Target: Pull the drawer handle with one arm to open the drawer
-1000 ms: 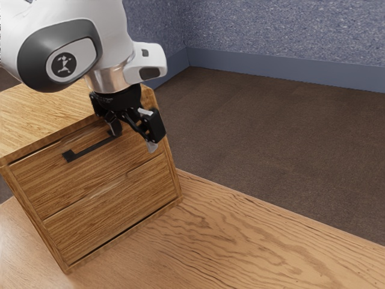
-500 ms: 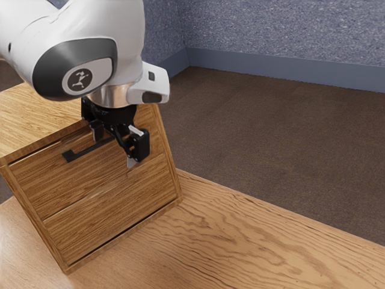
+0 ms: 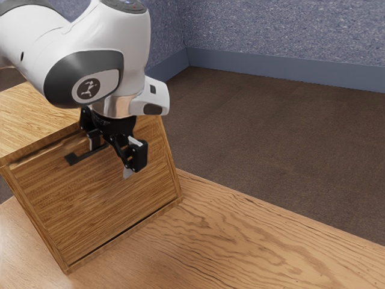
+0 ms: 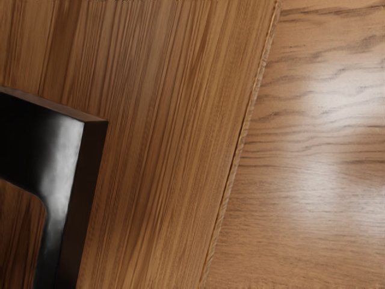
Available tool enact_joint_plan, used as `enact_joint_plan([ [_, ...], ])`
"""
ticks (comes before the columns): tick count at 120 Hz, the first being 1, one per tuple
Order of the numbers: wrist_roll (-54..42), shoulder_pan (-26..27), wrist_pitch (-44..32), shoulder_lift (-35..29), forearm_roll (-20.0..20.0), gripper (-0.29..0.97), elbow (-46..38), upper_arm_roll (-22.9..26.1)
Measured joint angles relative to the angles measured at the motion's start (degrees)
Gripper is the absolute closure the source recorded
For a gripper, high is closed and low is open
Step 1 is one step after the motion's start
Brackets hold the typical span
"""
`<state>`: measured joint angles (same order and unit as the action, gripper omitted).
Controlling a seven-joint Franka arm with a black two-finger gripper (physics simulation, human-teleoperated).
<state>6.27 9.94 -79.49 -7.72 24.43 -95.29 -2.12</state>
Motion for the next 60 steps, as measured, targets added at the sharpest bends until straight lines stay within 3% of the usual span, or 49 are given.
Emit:
enact_joint_plan([
  [40, 0.1, 4.6, 0.1, -0.7, -1.1, 0.0, -1.1, 0.3],
  [60, 0.1, 9.2, 0.1, -4.6, -1.9, 0.0, -3.9, 0.5],
])
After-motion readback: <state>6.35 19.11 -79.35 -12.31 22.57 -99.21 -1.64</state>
